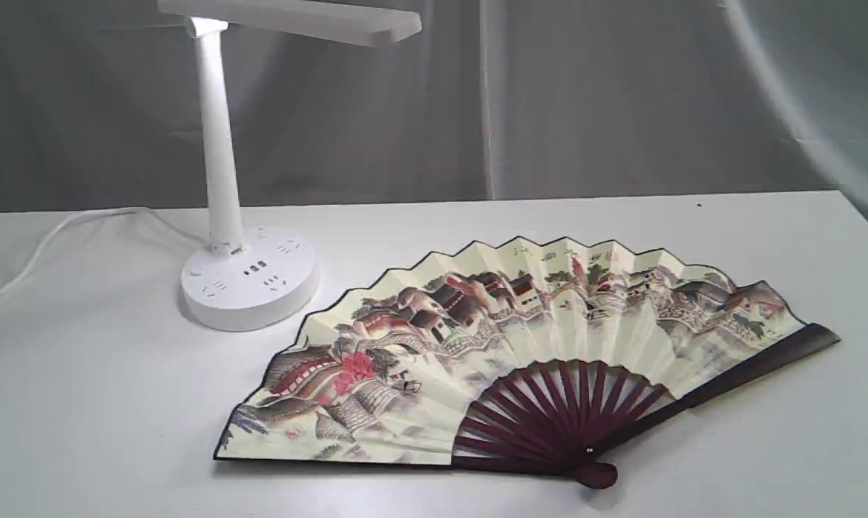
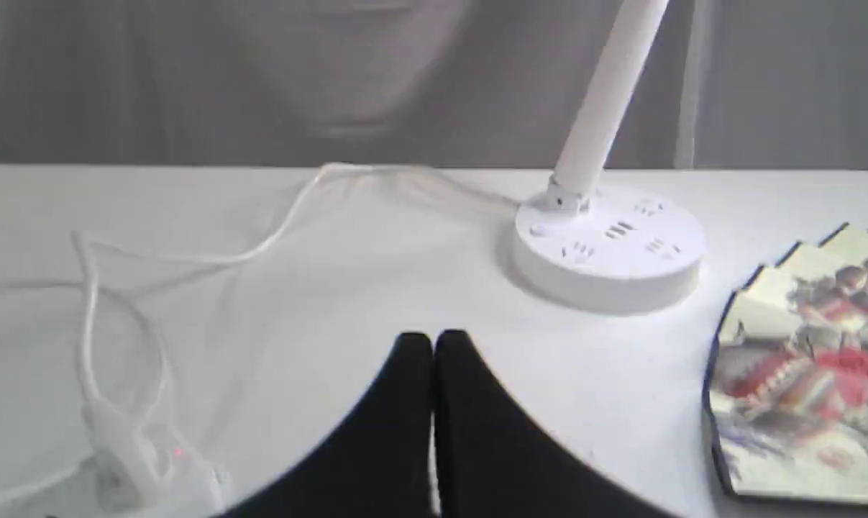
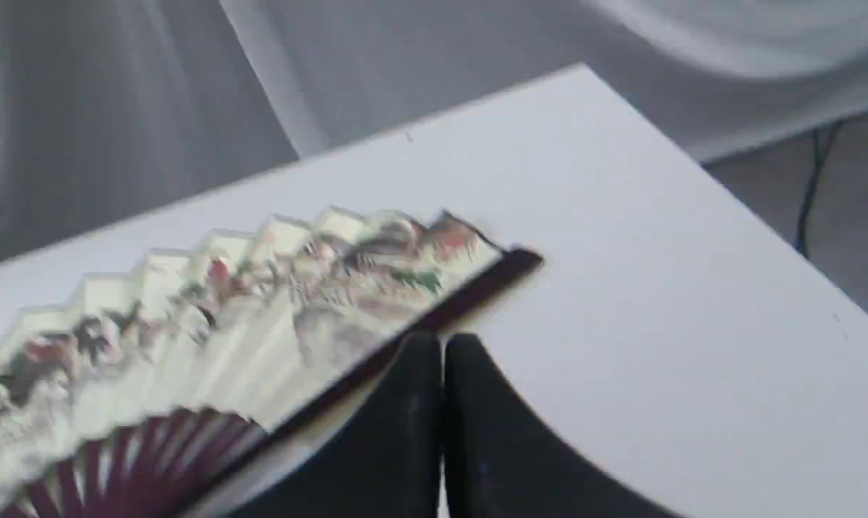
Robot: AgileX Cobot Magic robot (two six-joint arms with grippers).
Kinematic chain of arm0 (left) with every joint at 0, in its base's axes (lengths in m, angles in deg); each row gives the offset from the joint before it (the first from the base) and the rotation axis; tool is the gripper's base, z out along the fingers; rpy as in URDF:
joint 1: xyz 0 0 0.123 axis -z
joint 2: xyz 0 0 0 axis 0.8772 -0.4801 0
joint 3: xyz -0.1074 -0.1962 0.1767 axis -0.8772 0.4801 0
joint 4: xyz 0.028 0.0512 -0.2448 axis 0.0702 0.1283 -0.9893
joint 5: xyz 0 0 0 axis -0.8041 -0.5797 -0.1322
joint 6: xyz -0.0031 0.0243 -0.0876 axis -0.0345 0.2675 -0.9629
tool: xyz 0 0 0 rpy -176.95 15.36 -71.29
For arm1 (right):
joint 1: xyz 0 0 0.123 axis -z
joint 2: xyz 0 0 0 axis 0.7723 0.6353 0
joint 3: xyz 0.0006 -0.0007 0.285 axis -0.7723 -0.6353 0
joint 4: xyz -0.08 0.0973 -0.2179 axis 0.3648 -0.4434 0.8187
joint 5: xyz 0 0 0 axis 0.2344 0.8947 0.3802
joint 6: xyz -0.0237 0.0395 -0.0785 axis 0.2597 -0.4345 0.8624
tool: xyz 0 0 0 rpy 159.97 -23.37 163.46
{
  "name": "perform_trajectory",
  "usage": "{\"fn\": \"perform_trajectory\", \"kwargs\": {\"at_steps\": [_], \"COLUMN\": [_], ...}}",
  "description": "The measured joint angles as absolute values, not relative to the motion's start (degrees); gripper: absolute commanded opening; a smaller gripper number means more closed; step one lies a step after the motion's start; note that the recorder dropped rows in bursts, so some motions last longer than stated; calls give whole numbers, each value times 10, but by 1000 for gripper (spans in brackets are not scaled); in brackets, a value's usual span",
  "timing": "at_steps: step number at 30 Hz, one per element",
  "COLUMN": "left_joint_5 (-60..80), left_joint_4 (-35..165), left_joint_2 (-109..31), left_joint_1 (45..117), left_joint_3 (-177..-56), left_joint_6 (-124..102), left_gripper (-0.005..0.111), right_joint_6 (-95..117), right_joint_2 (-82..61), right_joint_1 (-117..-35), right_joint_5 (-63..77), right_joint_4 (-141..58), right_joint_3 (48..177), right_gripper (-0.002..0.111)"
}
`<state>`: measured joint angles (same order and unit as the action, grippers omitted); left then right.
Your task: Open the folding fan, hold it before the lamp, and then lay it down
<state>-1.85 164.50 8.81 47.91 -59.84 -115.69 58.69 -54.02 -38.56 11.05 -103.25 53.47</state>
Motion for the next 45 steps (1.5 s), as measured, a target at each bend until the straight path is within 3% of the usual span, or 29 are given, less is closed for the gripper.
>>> {"fn": "perform_trajectory", "kwargs": {"at_steps": [6,10,19,28,38,45], "left_joint_5": [-18,33,63,63,63,65], "left_joint_4": [1609,1604,1598,1598,1596,1596], "left_joint_2": [117,130,130,130,130,130], "left_joint_1": [628,688,696,696,696,696], "left_joint_3": [-563,-563,-563,-563,-563,-563], "left_joint_6": [-1097,-1090,-1092,-1092,-1092,-1092], "left_gripper": [0,0,0,0,0,0], "right_joint_6": [581,537,510,507,507,514], "right_joint_2": [-540,-540,-544,-545,-545,-599], "right_joint_1": [-386,-386,-386,-386,-386,-431], "right_joint_5": [5,-41,103,107,109,71], "right_joint_4": [-1034,-987,-926,-935,-942,-918], "right_joint_3": [478,478,522,625,628,621], "right_gripper": [0,0,0,0,0,0]}}
